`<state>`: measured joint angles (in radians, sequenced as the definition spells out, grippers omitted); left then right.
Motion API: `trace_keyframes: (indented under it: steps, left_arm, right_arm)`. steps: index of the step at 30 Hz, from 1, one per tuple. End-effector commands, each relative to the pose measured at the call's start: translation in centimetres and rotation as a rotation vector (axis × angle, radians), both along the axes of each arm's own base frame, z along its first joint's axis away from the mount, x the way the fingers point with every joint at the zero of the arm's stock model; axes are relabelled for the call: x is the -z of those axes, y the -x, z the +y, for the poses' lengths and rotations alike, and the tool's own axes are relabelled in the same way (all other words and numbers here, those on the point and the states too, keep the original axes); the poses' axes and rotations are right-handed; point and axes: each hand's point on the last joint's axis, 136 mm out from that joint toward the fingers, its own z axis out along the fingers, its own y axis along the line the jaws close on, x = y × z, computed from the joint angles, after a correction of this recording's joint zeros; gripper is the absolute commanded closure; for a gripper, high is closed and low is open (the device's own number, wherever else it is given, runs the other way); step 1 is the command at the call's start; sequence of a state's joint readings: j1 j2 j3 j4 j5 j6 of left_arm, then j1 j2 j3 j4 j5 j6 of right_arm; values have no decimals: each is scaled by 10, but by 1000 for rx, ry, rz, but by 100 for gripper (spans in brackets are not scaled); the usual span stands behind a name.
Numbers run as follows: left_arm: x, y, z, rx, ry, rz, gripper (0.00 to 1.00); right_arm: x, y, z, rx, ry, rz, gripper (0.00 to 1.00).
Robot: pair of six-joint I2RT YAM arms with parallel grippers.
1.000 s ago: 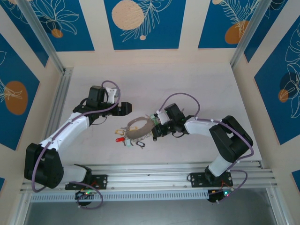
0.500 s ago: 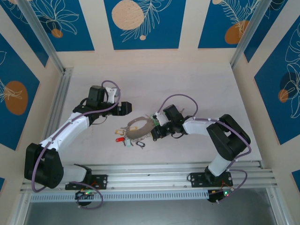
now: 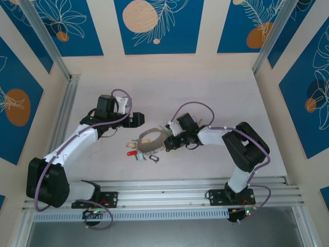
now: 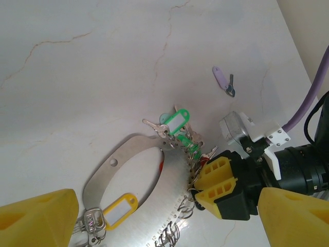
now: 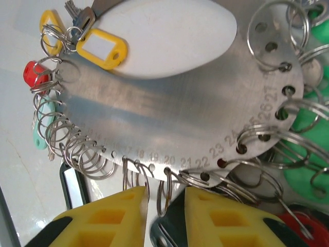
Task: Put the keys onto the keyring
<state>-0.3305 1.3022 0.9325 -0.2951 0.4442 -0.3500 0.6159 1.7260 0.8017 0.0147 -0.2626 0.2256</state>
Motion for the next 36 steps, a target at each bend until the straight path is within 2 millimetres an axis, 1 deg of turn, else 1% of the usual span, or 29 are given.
trace_keyframes:
  steps: [1,3,6,7,9,12,15,19,23,24,26,27,29,31,33,34,36]
  left_arm:
    - [-4,5,-2,10,11,-14,10]
    - [-4,5,-1,8,10,-15,10]
    - [-3,5,-2,8,8,-12,10]
    - [-3,5,-2,9,7,-11,10]
    - [-4,6,-1,9,5,-14,10]
    - [-5,7,0,10,-2,-16,10]
    - [-8,9,1,8,-2,-21,10]
    - [-13,14,4,9,-11,-31,11]
    - [-21,19,5,21,-10,-50,15]
    - [-25,21,4,30,-1,-58,19]
    - [-35,27,-2,67,27,-81,33]
    - [-41,30,-4,89,40,-95,39]
    - [-59,41,-13,153,82,-140,45]
    - [-80,54,-22,230,133,-195,53]
    - [-103,71,-32,307,193,-255,57]
    - [-113,79,-36,345,218,-287,57]
    - [-129,94,-42,405,256,-336,57]
  right_arm:
    - [-5,-1,9,-31,-21,-12,80]
    - [-5,-1,8,-35,-19,-18,86]
    - [-10,1,8,-52,-28,-30,98]
    - [-12,3,8,-59,-31,-37,100]
    - [-16,4,7,-70,-30,-57,100]
    - [-29,7,5,-93,-40,-107,100]
    - [-50,10,5,-133,-71,-172,100]
    - [-85,17,5,-194,-105,-280,100]
    - [-112,22,5,-235,-137,-328,100]
    - [-119,24,6,-251,-154,-337,100]
    - [-138,33,10,-300,-217,-364,100]
    - [-151,40,12,-332,-263,-386,100]
    - [-179,54,14,-391,-346,-442,100]
    - [-203,63,15,-431,-400,-486,100]
    - [-222,68,14,-454,-431,-517,100]
    - [-234,71,14,-469,-452,-539,100]
    - [-250,73,13,-482,-483,-571,100]
